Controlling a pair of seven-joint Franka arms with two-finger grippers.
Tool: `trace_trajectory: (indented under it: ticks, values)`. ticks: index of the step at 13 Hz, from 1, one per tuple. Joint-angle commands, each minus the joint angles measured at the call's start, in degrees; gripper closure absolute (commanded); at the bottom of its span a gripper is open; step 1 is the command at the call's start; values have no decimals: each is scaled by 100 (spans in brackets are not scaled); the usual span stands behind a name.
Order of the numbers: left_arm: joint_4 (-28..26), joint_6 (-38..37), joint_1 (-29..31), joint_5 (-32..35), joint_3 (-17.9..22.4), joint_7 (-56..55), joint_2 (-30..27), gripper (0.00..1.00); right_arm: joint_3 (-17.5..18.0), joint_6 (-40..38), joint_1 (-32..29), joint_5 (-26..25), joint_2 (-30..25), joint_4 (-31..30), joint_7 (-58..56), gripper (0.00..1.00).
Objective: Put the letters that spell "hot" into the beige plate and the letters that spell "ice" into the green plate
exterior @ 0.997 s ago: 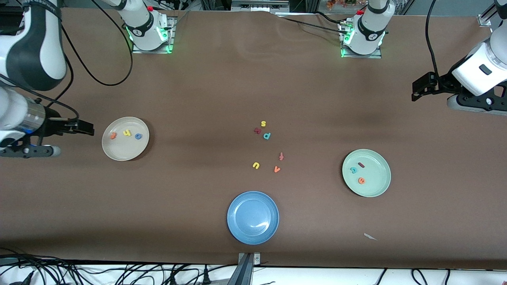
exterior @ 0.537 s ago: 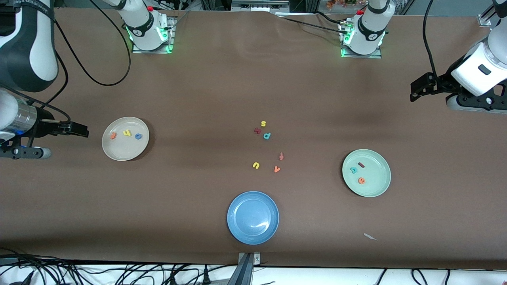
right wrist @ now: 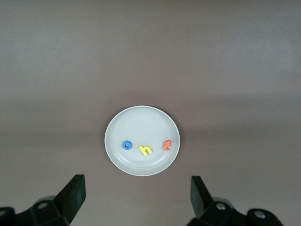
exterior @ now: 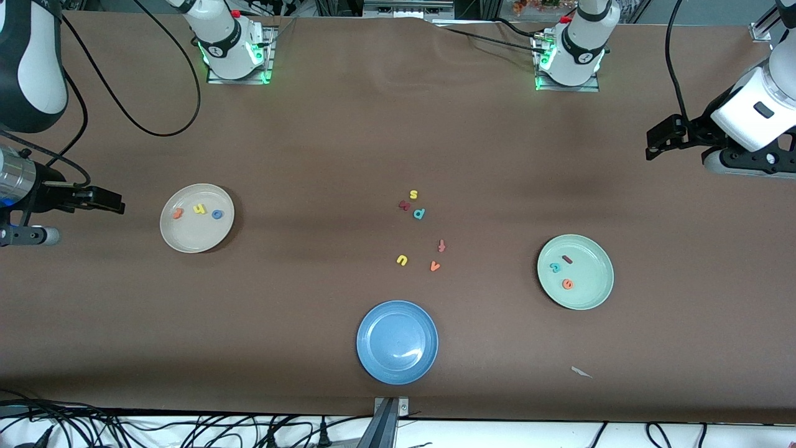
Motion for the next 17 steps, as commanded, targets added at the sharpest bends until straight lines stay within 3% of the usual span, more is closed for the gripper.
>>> trace_trajectory:
  ticks: [1,3,14,17]
  values:
    - [55,-53,-7,-26,16,-15,-36,0,334,-64,-266,-108,-138,-42,261,1]
    - [55,-62,-7,-26,-1,-15,-45,0,554,-64,-433,-108,-155,-121,261,1]
    - [81,-97,72,-44,17,196,-62,0,669,41,-478,-222,-286,-279,279,0]
    - [81,-237,63,-26,-1,196,-132,0,887,24,-679,-240,-305,-262,297,0]
